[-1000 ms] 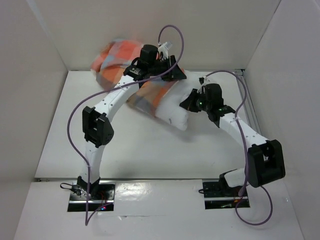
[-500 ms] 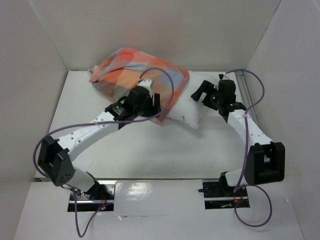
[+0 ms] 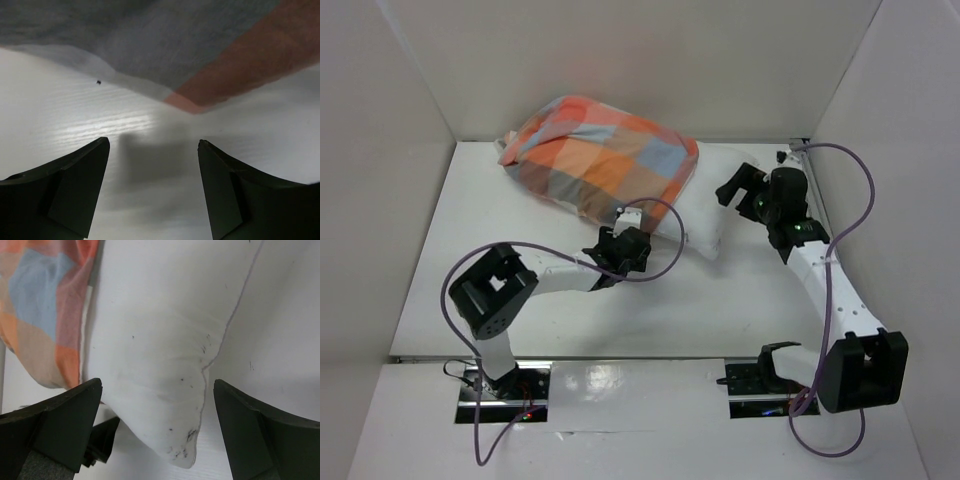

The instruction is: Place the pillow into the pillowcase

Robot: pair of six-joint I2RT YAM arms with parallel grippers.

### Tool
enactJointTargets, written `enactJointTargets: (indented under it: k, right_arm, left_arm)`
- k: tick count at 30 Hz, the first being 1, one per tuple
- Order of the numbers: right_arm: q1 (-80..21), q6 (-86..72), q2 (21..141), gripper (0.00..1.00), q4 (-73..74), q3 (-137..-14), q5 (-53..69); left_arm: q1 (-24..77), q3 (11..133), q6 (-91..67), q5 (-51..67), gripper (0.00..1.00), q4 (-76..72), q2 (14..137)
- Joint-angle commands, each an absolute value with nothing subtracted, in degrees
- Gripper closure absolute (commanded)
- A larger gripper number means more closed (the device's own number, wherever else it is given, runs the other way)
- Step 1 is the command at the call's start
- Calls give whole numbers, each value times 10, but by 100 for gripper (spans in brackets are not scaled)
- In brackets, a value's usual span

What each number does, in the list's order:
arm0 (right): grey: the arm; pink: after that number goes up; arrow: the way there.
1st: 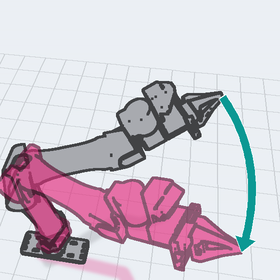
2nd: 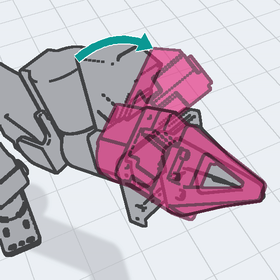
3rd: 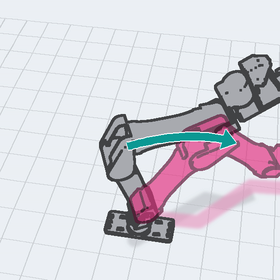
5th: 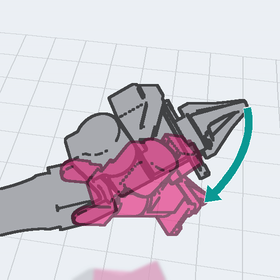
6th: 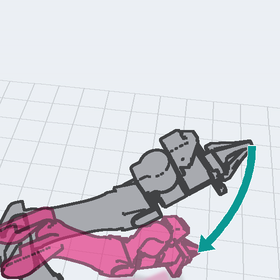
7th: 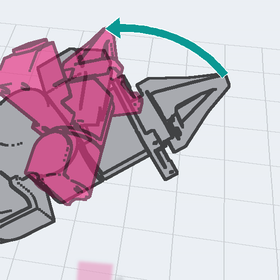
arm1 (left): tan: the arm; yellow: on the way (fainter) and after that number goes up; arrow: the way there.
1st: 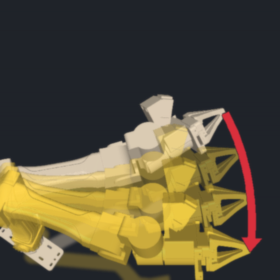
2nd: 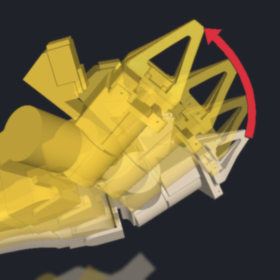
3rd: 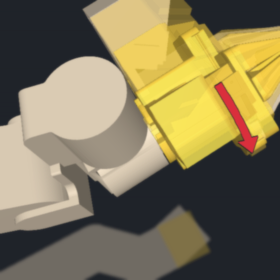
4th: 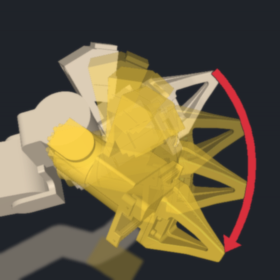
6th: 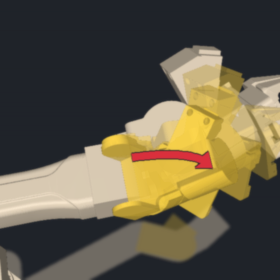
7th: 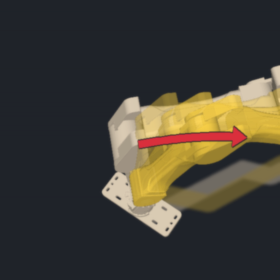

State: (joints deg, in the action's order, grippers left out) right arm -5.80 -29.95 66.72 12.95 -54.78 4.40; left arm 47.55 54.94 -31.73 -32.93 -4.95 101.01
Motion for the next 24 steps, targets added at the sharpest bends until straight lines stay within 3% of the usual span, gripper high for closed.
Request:
enactJointTargets:
  k: [1, 5, 10, 14, 15, 16, 20, 22, 24]
  right_arm:
    - [-60, -289, 652, 0, 143, -532, 41]
    - [-60, -289, 657, 0, 129, -507, 61]
    - [-65, -289, 652, 0, 124, -461, 133]
    - [-65, -294, 657, 0, 89, -444, 185]
    - [-72, -294, 664, 0, 84, -444, 192]
    - [-72, -294, 673, 0, 77, -444, 199]
    - [-88, -305, 730, 0, 22, -444, 200]
    - [-101, -305, 772, 6, -24, -458, 200]
    - [-114, -305, 828, 33, -45, -494, 200]
  left_arm:
    - [470, 583, -321, -345, 15, -146, 1040]
    - [460, 638, -347, -352, 17, -119, 1082]
    - [420, 699, -362, -310, 30, -73, 1122]
    - [403, 723, -376, -310, 65, -32, 1131]
    - [403, 716, -376, -305, 85, -32, 1126]
    - [403, 710, -383, -305, 99, -32, 1126]
    - [397, 710, -377, -274, 100, -12, 1091]
    - [403, 715, -372, -214, 100, 6, 1051]
    - [422, 715, -363, -151, 100, 28, 1019]
